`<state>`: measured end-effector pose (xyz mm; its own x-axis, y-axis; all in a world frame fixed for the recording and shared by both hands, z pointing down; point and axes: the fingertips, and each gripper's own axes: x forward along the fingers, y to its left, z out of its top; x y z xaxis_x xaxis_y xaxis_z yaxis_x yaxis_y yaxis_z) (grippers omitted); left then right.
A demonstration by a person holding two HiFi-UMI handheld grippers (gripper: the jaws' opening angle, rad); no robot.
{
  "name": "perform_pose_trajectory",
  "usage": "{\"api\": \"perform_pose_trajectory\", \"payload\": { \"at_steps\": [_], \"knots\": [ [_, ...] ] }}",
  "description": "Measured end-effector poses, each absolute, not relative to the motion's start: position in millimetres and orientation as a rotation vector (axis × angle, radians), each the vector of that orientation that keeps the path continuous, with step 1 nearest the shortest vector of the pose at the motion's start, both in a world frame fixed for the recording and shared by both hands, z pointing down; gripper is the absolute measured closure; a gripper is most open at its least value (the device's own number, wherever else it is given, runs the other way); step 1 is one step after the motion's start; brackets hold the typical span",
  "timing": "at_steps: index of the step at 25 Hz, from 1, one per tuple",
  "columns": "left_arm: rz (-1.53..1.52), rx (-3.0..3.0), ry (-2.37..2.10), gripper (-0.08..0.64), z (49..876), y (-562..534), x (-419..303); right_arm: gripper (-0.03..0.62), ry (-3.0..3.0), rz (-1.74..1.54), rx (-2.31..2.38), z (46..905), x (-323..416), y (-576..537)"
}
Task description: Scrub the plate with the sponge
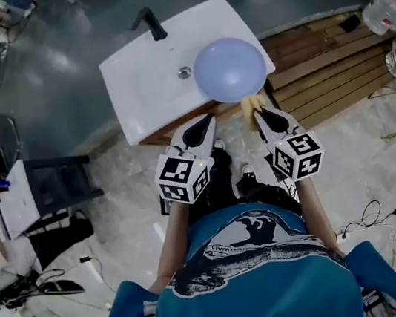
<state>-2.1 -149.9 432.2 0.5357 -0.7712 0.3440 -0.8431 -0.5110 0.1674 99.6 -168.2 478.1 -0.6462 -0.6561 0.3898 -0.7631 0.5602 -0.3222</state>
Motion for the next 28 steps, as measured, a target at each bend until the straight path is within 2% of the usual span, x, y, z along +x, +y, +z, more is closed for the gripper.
{"api": "perform_pose_trajectory", "payload": {
  "at_steps": [8,17,24,28],
  "knots": [
    [0.4,2.487,-1.238,0.541,453,-198,-29,0.562,-2.508,0.691,1.263,487,78,-213],
    [0.559,2.452,-1.127,0.426,507,-258,-56,0.561,-2.398,0.634,1.289,508,68,-269],
    [0.627,2.323,-1.029,0.403,569,-296,-68,0.561,-2.27,0.568,1.227,545,61,-319],
    [0.597,2.19,-0.951,0.356,607,-308,-71,0.561,-2.197,0.525,1.184,566,55,-347]
  ]
}}
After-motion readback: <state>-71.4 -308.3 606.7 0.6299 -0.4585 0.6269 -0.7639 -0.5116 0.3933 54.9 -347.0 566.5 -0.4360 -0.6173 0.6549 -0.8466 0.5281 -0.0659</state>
